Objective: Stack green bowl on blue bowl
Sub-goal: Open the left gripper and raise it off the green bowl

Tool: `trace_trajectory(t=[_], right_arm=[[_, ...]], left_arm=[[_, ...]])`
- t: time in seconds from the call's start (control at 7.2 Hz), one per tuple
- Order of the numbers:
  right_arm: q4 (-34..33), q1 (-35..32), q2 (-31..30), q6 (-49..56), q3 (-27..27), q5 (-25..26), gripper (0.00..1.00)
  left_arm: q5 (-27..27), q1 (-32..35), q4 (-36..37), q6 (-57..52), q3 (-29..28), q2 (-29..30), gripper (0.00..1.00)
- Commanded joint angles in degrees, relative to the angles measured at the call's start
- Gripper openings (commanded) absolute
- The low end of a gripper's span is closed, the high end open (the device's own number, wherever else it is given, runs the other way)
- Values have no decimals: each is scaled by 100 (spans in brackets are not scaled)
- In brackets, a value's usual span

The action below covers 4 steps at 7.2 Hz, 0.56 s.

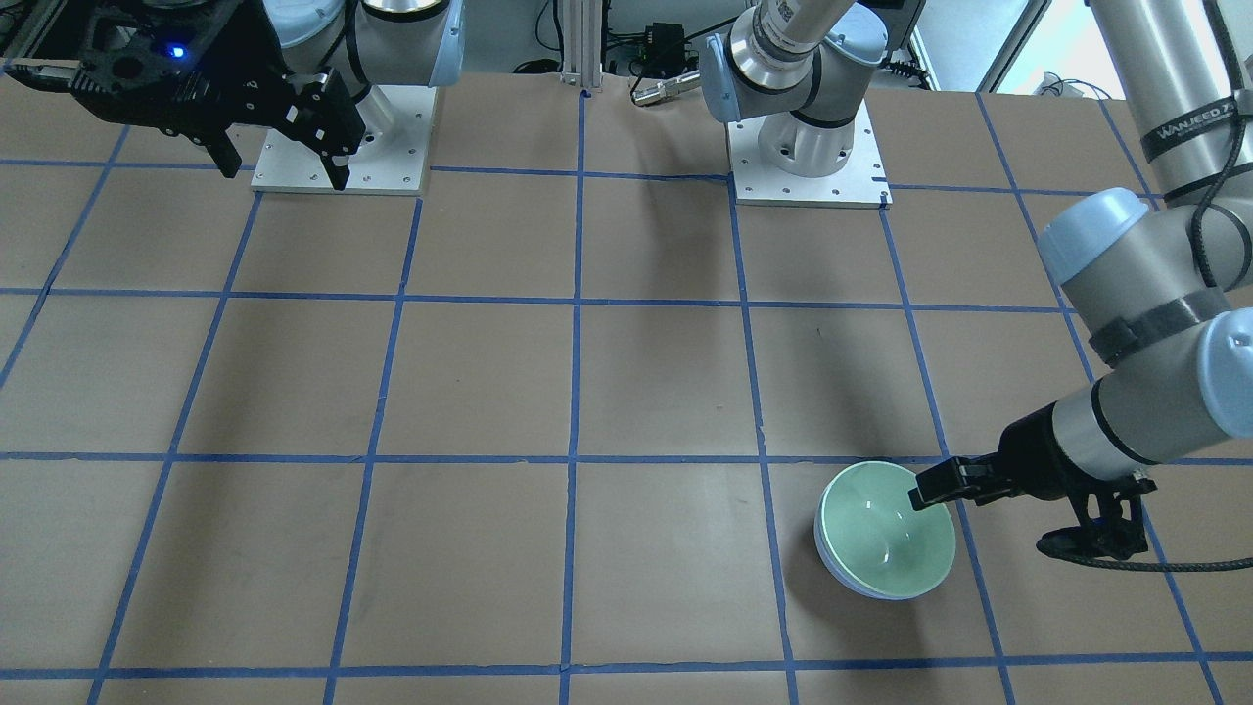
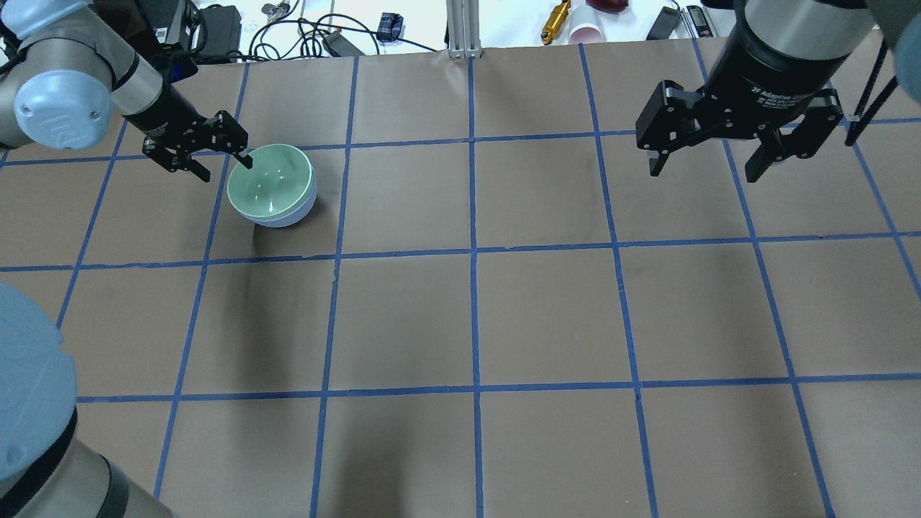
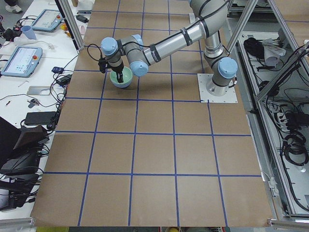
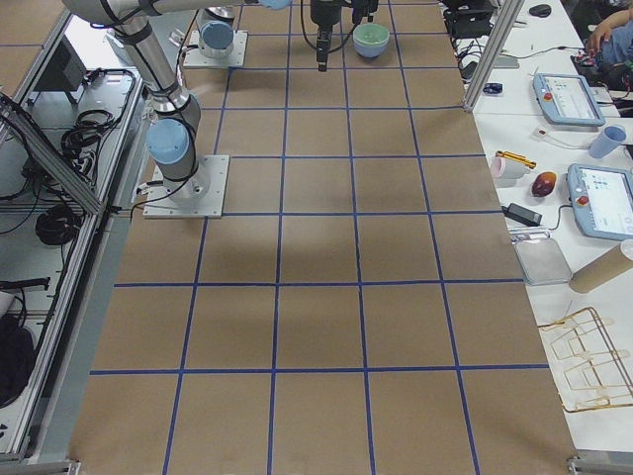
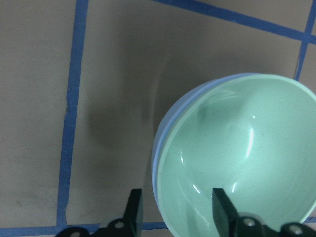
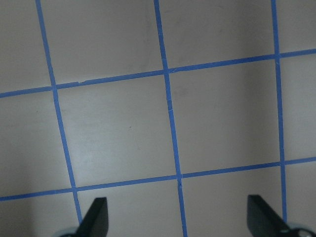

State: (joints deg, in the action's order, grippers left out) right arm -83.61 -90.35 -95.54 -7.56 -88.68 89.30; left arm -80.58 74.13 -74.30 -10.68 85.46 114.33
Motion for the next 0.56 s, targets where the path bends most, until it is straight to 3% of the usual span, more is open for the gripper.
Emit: trace_trajectory(t=[0.0,0.42], right_arm=[[3,0,0,0,8,0,100],[3,0,0,0,8,0,100]], left_arm=[[-580,618,-251,188,-205,-419,92],[-600,1278,-655,813,-127,-1129,100]])
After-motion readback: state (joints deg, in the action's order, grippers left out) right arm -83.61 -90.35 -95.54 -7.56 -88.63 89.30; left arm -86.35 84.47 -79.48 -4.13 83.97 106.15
